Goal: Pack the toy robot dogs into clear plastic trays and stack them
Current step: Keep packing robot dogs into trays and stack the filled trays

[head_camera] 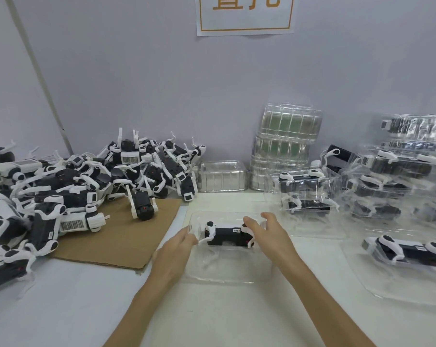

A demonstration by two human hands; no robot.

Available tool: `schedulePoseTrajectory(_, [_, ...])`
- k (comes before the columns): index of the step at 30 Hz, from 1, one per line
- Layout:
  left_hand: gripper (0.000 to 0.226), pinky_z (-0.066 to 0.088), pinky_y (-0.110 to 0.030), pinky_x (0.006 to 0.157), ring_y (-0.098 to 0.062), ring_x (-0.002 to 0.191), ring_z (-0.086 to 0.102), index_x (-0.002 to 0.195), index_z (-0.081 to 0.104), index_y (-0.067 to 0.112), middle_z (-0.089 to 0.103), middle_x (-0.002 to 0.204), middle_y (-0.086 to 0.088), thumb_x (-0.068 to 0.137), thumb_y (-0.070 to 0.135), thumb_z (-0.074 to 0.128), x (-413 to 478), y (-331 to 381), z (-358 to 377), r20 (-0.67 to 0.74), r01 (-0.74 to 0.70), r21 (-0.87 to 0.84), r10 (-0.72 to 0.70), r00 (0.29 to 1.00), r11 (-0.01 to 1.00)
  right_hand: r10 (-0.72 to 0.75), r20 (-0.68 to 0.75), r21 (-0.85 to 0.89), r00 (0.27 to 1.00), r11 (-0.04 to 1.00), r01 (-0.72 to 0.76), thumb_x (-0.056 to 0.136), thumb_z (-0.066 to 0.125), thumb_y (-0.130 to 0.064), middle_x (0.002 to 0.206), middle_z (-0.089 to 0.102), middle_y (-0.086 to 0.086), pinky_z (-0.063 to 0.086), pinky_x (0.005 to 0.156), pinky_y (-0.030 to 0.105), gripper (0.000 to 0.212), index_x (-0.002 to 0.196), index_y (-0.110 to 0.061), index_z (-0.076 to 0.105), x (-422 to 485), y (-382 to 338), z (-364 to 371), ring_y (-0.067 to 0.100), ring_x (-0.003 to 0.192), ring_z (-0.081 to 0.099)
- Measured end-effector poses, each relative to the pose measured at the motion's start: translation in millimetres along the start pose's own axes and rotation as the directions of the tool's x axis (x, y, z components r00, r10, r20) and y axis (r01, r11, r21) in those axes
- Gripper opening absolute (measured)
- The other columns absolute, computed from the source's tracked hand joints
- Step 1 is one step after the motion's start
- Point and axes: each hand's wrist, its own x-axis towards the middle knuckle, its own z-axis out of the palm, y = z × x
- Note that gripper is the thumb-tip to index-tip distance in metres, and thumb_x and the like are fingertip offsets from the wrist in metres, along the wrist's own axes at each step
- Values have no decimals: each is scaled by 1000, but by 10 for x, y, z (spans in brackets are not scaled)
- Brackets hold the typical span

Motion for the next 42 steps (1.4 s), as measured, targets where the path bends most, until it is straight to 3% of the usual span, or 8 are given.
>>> schedulePoseTrajectory(4, [48, 40, -13, 76, 10, 85, 60, 89, 60, 69, 68, 90, 29, 97, 23, 50, 36, -6, -61, -3, -69, -246, 71, 997, 967, -104, 27, 237, 994, 967, 95, 97, 57, -45, 158, 33, -7, 30, 105, 31, 65, 154, -29, 30, -27, -38, -1, 12, 136, 38])
schedulePoseTrajectory(9, [88, 53, -35, 87, -19, 117, 64, 146, 38, 45, 65, 126, 3, 75, 19, 83, 88, -117, -104, 112, 32, -541, 35, 993, 840, -240, 27, 310, 970, 925, 220, 96, 61, -28, 160, 27, -18, 25, 104, 24, 68, 155, -34, 28, -39, -44, 10, 8, 144, 30])
schedulePoseTrajectory(13, [86, 51, -27, 72, -12, 100, 71, 146, 43, 31, 68, 120, 9, 73, 4, 79, 135, -163, -96, 113, 44, -652, 40, 993, 757, -285, 56, 357, 957, 901, 248, 94, 65, -19, 160, 28, -14, 27, 107, 24, 74, 156, -33, 27, -11, -16, 11, 9, 146, 29])
schedulePoseTrajectory(17, [84, 46, -25, 75, -11, 99, 66, 135, 49, 33, 62, 127, 3, 60, 12, 78, 126, -127, -104, 15, -80, -606, 112, 994, 791, -126, 181, 379, 975, 924, 49, 88, 71, -39, 157, 32, -4, 34, 110, 36, 81, 154, -34, 25, 38, 24, -20, 17, 142, 36])
schedulePoseTrajectory(22, [94, 48, -19, 75, -12, 104, 60, 146, 36, 21, 57, 125, -3, 68, -13, 78, 159, -146, -103, -86, -183, -541, 162, 983, 821, -114, 321, 310, 940, 951, 9, 88, 68, -49, 108, 72, -20, 48, 93, 26, 45, 129, -37, 54, 41, 98, -49, 13, 108, 67])
schedulePoseTrajectory(33, [69, 44, -13, 55, 6, 64, 62, 113, 57, 29, 69, 91, 14, 50, 5, 74, 151, -145, -117, 54, -51, -597, 103, 993, 801, -239, 225, 371, 945, 917, 144, 61, 80, -51, 120, 55, -1, 49, 99, 37, 64, 118, -33, 57, 17, 101, -84, 12, 97, 65])
schedulePoseTrajectory(37, [69, 40, -21, 60, 3, 63, 62, 117, 56, 24, 71, 78, 16, 52, 8, 72, 150, -136, -129, 121, 9, -626, 85, 989, 779, -247, 321, 397, 914, 912, 107, 64, 82, -46, 138, 50, -4, 42, 106, 36, 63, 117, -27, 54, 36, 145, -115, 19, 121, 58])
schedulePoseTrajectory(42, [59, 31, -26, 63, -5, 77, 55, 112, 59, 23, 69, 86, 14, 56, 10, 70, 135, -112, -167, 150, 63, -679, 54, 987, 731, -276, 371, 488, 887, 871, 66, 71, 80, -27, 115, 64, 3, 45, 87, 28, 59, 121, -18, 50, 54, 172, -121, 19, 98, 67])
